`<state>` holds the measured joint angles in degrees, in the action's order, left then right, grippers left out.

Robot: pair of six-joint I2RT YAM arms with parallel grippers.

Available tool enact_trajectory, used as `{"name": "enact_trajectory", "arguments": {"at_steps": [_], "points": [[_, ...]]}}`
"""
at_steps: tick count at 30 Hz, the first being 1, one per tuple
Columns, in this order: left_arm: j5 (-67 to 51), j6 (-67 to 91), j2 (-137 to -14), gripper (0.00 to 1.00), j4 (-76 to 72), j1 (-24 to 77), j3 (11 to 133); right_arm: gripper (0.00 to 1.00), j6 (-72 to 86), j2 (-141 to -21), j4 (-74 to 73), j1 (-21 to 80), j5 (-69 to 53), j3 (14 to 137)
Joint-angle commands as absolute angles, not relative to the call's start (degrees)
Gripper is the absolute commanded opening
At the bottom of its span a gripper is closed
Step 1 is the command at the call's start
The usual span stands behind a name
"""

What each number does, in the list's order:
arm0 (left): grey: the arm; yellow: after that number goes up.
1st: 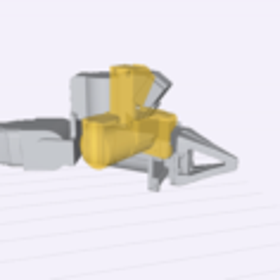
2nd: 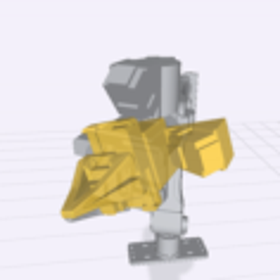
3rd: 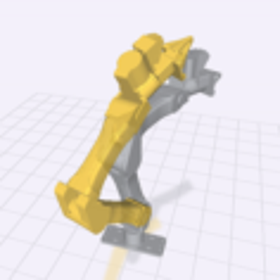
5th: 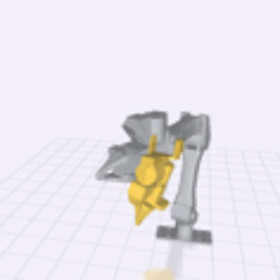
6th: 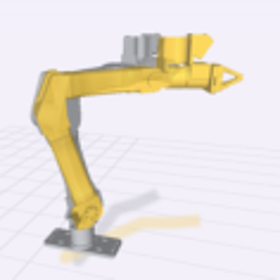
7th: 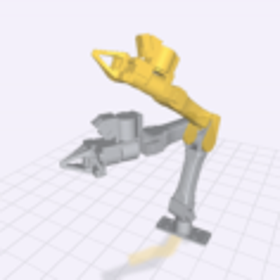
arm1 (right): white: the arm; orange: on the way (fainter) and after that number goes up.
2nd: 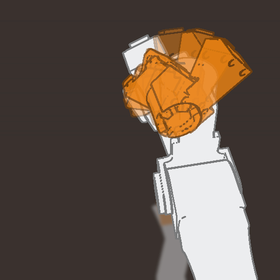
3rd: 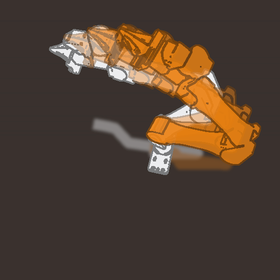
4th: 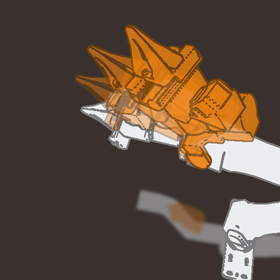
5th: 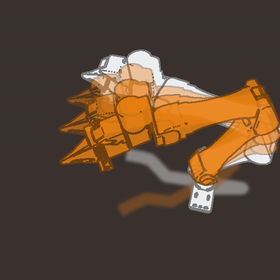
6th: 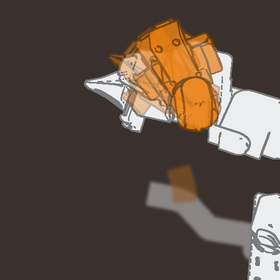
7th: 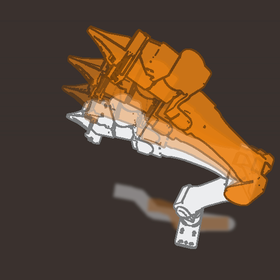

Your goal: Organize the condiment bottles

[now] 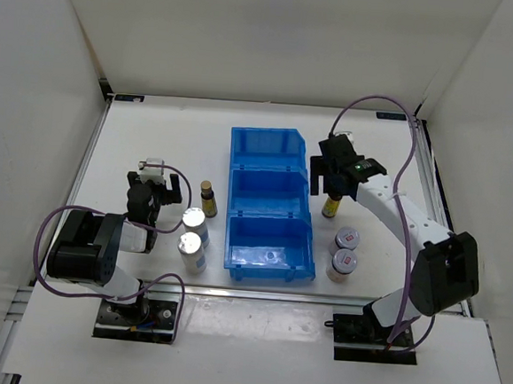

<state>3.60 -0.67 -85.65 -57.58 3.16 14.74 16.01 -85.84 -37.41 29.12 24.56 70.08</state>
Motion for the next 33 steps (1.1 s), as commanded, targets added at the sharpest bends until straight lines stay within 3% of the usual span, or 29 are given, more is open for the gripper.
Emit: {"name": "enact_trajectory", "arguments": {"at_steps": [1, 6, 10, 16, 20, 22, 28, 33], "points": [[3.2, -1.1, -83.8, 1.00, -57.8, 3.0, 15.9, 0.92, 19.7, -86.2, -37.0, 28.0, 26.7, 73.3], [3.2, -1.1, -83.8, 1.00, -57.8, 3.0, 15.9, 0.84, 20.5, -88.1, -35.6, 25.9, 25.1, 71.4], [4.3, -1.1, -83.8, 1.00, -57.8, 3.5, 15.9, 0.61, 20.0, -88.7, -34.1, 23.7, 22.6, 70.2], [4.3, -1.1, -83.8, 1.00, -57.1, 3.5, 15.4, 0.18, 20.0, -88.2, -35.2, 23.2, 20.1, 71.3], [3.8, -1.1, -83.8, 1.00, -57.7, 3.5, 15.4, 0.05, 20.0, -86.0, -37.7, 23.2, 22.4, 76.0], [3.8, -1.1, -83.8, 1.00, -57.7, 3.5, 15.4, 0.00, 19.4, -86.0, -40.2, 23.2, 23.7, 79.3], [3.8, -1.1, -83.8, 1.00, -57.7, 3.5, 15.4, 0.00, 16.2, -89.5, -42.5, 25.7, 28.8, 95.1], [3.8, -1.1, -83.8, 1.00, -57.7, 3.5, 15.4, 0.00, 14.2, -97.8, -43.8, 26.7, 26.2, 109.2]]}}
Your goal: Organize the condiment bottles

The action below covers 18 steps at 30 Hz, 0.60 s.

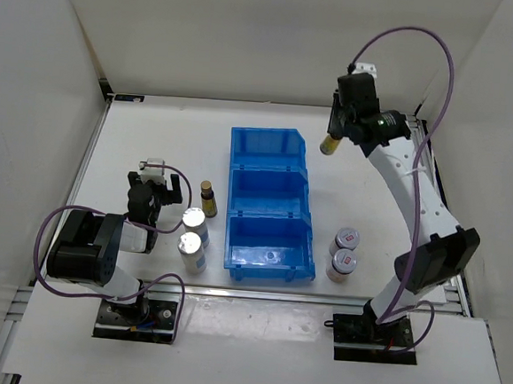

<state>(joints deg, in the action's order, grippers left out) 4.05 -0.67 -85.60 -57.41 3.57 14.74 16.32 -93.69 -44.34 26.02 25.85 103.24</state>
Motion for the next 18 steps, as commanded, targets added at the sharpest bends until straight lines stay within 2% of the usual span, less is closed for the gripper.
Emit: {"name": "enact_trajectory", "arguments": {"at_steps": [1, 9, 11, 18], "points": [[3.0, -1.1, -83.8, 1.00, -57.7, 2.9, 15.4, 0.00, 13.5, -99.3, -43.8, 26.7, 25.6, 113.7], [-1.8, -1.1, -83.8, 1.00, -57.7, 0.8, 15.9, 0.00, 9.3, -116.8, -43.8, 31.8, 22.1, 129.3], [-7.9, 0.2, -83.8, 1.00, -57.7, -1.7, 15.9, 0.00, 8.8, -120.0, -43.8, 31.8, 20.3, 129.3], [-10.5, 0.2, -83.8, 1.00, -59.6, -3.3, 15.2, 0.00, 7.6, -126.7, -41.2, 32.3, 16.3, 127.1]]}}
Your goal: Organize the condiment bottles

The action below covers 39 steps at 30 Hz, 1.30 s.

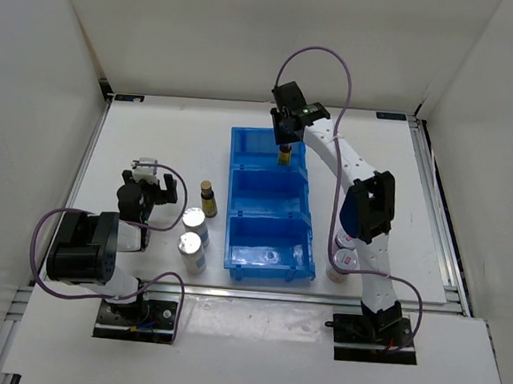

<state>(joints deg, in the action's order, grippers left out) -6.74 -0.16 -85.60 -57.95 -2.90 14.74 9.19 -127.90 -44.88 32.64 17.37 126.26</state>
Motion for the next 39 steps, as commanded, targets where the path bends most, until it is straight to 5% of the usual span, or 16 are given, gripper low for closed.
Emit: {"name": "enact_trajectory", "arguments": {"at_steps": [1, 7, 9, 15, 21, 25, 30, 34, 39], "points": [[-11.1, 0.2, -83.8, 1.00, -59.6, -3.3, 15.2, 0.00, 7.6, -127.4, -41.2, 32.3, 16.3, 127.1], [-11.9, 0.2, -84.4, 1.00, -59.6, -3.3, 15.2, 0.04, 7.0, -129.1, -40.1, 32.9, 16.3, 123.8], [-11.3, 0.2, -84.4, 1.00, -59.6, -3.3, 15.2, 0.48, 6.3, -127.4, -38.2, 33.5, 16.3, 121.8], [-8.2, 1.1, -83.8, 1.00, -59.6, -3.3, 15.2, 1.00, 5.6, -121.6, -37.1, 34.1, 19.9, 119.6], [-3.5, 2.5, -81.2, 1.00, -57.5, -2.8, 14.7, 1.00, 5.0, -113.4, -37.6, 34.6, 23.6, 119.5], [1.3, 5.0, -70.0, 1.00, -34.7, -2.8, 26.2, 1.00, 4.4, -106.6, -37.6, 34.6, 24.2, 116.6], [1.4, 13.7, -63.6, 1.00, -28.5, -2.8, 36.2, 1.00, 5.6, -98.7, -37.1, 35.2, 24.7, 111.2], [-11.2, 11.4, -66.6, 1.00, 1.6, -2.8, 53.4, 1.00, 7.1, -93.4, -37.1, 35.2, 23.5, 104.8], [-21.9, 14.7, -73.0, 1.00, 18.1, -2.8, 68.6, 1.00, 8.2, -86.9, -36.5, 35.2, 22.9, 94.7]]}}
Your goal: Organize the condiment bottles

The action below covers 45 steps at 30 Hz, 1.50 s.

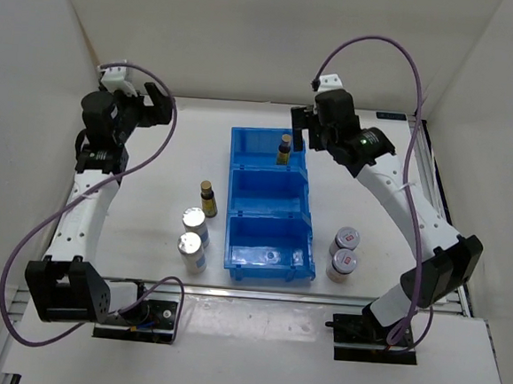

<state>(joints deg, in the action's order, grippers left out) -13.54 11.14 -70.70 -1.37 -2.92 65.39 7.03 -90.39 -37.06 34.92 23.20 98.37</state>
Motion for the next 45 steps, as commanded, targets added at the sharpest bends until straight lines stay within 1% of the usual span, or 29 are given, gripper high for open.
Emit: {"name": "enact_trajectory", "arguments": {"at_steps": [1, 4, 5, 6, 8, 10, 12, 15, 18, 20, 22, 24, 26, 31, 34, 38, 40, 42, 43, 44, 45], "points": [[-21.9, 16.3, -73.0, 1.00, 18.1, -2.8, 68.6, 1.00, 8.2, -86.1, -36.5, 35.2, 22.4, 93.7], [-27.1, 18.7, -71.1, 1.00, 14.2, -2.3, 63.2, 1.00, 8.2, -84.6, -35.9, 35.2, 22.4, 90.1], [-32.4, 18.0, -72.0, 1.00, 13.2, -2.3, 62.6, 1.00, 8.2, -84.6, -35.9, 35.2, 23.2, 89.5], [-34.1, 15.6, -72.9, 1.00, 13.2, -1.6, 62.6, 1.00, 7.7, -84.6, -36.6, 35.2, 23.2, 89.5], [-31.1, 14.7, -75.4, 1.00, 19.9, 0.5, 65.0, 1.00, 7.6, -84.6, -37.9, 35.2, 23.9, 88.9], [-26.7, 14.7, -75.9, 1.00, 23.0, 0.5, 65.9, 1.00, 7.6, -83.9, -38.5, 35.2, 24.5, 87.4], [-24.4, 15.3, -76.5, 1.00, 23.6, 0.5, 65.1, 1.00, 8.2, -83.8, -38.5, 35.2, 24.5, 85.5], [-27.6, 15.3, -78.0, 1.00, 24.3, 1.1, 65.1, 1.00, 8.7, -83.3, -38.5, 35.2, 23.9, 84.2], [-28.3, 14.2, -78.0, 1.00, 25.5, 4.3, 65.1, 1.00, 8.7, -84.6, -38.5, 35.2, 23.9, 84.2], [-26.4, 11.2, -78.0, 1.00, 27.1, 7.4, 65.1, 1.00, 8.7, -85.1, -39.0, 35.7, 23.9, 83.7], [-21.9, 8.3, -78.0, 1.00, 31.1, 9.7, 66.5, 1.00, 8.7, -85.1, -39.0, 35.7, 23.9, 83.7], [-16.9, 6.9, -78.0, 1.00, 32.8, 13.3, 66.5, 1.00, 9.2, -85.1, -39.6, 35.7, 23.9, 83.7], [-15.1, 6.9, -78.6, 1.00, 34.1, 15.5, 67.1, 1.00, 9.2, -84.6, -39.6, 35.7, 23.9, 83.1], [-12.7, 6.2, -79.6, 1.00, 35.4, 16.9, 67.6, 1.00, 9.2, -84.6, -39.6, 35.7, 23.9, 82.6], [-10.0, 5.7, -80.8, 0.97, 37.4, 18.1, 68.1, 1.00, 9.2, -84.6, -39.6, 35.7, 23.9, 82.6], [-6.4, 5.7, -81.3, 0.97, 38.8, 19.7, 68.7, 1.00, 9.2, -84.6, -39.6, 35.7, 24.4, 82.6], [-6.4, 5.7, -82.0, 0.89, 39.3, 20.2, 69.3, 1.00, 9.2, -84.6, -39.6, 35.7, 24.4, 82.6], [-5.8, 5.2, -83.7, 0.89, 40.9, 20.9, 70.1, 1.00, 9.2, -84.6, -40.2, 35.7, 25.0, 82.6], [-5.8, 5.2, -83.7, 0.84, 41.0, 21.4, 70.1, 1.00, 9.2, -85.1, -40.2, 35.7, 25.0, 82.6], [-5.8, 5.2, -84.4, 0.83, 41.5, 21.4, 70.7, 1.00, 9.2, -85.1, -40.2, 35.7, 25.0, 82.6], [-5.8, 5.2, -84.4, 0.78, 41.5, 21.4, 70.7, 1.00, 9.2, -85.1, -40.2, 35.7, 25.0, 82.6]]}}
